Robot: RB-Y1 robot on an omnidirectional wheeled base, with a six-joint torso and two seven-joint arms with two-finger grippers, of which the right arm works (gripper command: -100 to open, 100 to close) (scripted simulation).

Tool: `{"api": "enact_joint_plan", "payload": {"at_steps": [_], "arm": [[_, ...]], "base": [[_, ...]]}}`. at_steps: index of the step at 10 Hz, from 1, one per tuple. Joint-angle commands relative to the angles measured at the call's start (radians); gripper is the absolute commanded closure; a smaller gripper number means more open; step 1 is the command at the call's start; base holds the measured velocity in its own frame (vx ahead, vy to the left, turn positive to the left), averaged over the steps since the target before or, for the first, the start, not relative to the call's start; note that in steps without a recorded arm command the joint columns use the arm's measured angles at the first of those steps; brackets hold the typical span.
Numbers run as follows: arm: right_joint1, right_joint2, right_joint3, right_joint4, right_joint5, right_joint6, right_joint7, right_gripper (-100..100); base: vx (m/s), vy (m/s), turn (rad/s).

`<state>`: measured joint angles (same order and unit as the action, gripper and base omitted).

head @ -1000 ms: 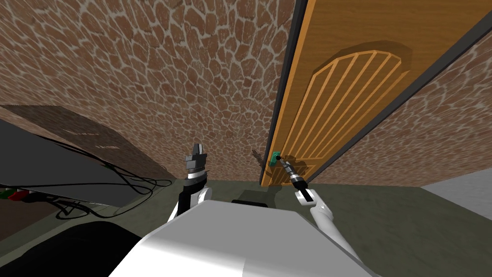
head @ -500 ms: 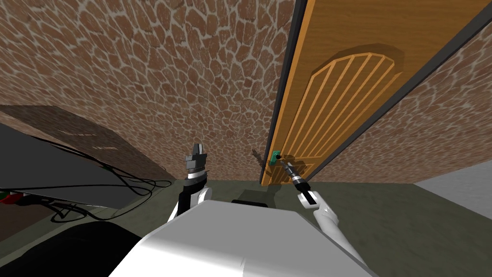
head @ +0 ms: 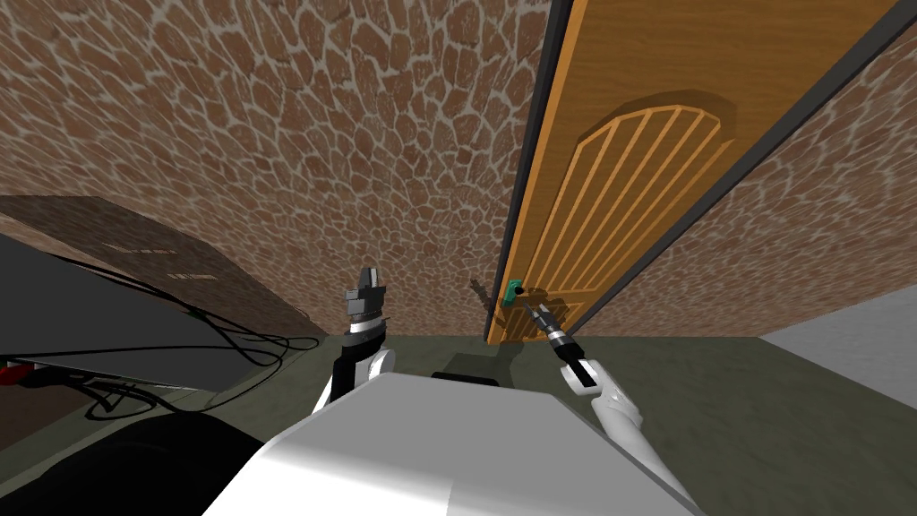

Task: Pull the door open

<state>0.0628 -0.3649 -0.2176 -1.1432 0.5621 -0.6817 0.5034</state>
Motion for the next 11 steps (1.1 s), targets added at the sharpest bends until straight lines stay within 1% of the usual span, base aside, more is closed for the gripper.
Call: {"api": "enact_joint_plan", "payload": {"at_steps": [1,5,6,8,11], "arm": [[0.009,-0.005,-0.007,-0.001,0.024,-0.004,0.044,-100],[0.032,-0.018,-0.020,-0.011,0.072,-0.010,0.115,-100],[0.025,-0.015,-0.018,-0.004,0.064,-0.010,0.104,-100],[0.018,-0.011,-0.021,0.001,0.065,-0.004,0.115,-100],[0.004,-0.002,-0.025,0.010,0.064,0.010,0.125,-100]], "base": [[-0.028,0.026,-0.037],[-0.026,0.030,-0.026],[-0.010,0.013,-0.007],[0.147,-0.006,0.039],[0.185,0.046,0.047]]}}
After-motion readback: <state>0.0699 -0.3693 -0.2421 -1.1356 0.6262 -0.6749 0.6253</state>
